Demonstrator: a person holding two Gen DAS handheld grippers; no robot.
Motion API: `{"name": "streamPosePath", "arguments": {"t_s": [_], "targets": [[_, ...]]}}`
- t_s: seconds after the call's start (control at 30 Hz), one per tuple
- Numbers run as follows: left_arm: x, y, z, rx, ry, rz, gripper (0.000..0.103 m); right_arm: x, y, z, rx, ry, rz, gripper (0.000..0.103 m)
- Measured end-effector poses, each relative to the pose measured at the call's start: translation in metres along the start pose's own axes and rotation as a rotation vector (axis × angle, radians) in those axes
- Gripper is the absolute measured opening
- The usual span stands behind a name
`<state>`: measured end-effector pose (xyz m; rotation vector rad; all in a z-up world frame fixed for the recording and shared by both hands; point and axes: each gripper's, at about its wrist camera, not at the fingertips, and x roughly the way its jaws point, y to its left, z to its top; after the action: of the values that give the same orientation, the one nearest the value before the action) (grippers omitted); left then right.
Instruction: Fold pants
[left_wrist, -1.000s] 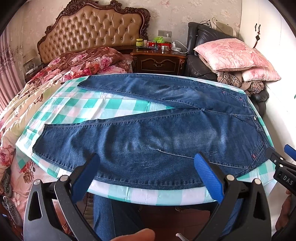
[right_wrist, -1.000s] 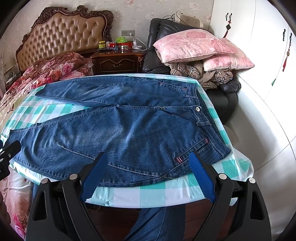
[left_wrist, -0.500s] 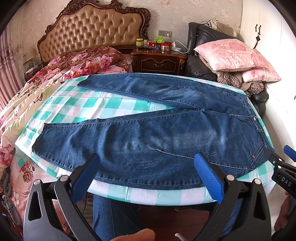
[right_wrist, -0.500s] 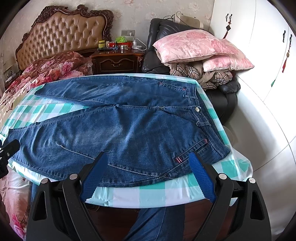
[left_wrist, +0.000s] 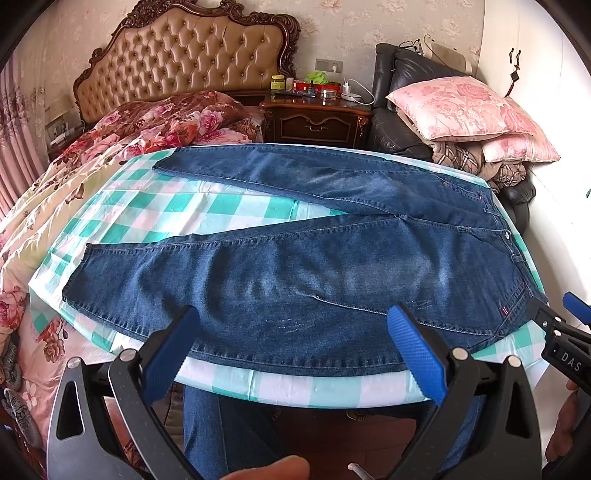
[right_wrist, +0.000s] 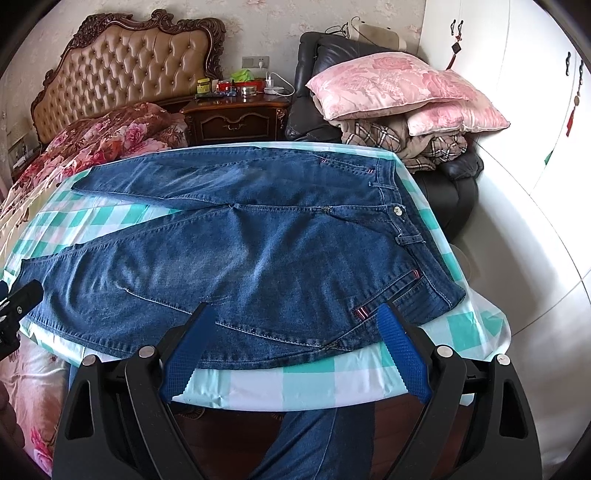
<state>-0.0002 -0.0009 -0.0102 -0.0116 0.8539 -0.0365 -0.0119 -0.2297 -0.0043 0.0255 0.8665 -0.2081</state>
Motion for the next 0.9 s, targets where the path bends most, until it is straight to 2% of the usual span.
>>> {"name": "streamPosePath", "arguments": {"t_s": [0.7,0.8,0.9], "targets": [[0.003,0.000,-0.003,-0.006,0.009,-0.004,0.102,0.002,0.001,-0.001,0.000,0.007,0.002,0.086],[0.006,0.003,-0.004,-0.024,0.008,-0.035,0.102,0.007,-0.002,-0.002,0.030,0.036,0.059,0.086],[0.011,0.009,-0.003,-0.067,0.006,-0.115,0.102,0.017,-0.011,0.002,0.063,0.060,0.096,0.086]]}}
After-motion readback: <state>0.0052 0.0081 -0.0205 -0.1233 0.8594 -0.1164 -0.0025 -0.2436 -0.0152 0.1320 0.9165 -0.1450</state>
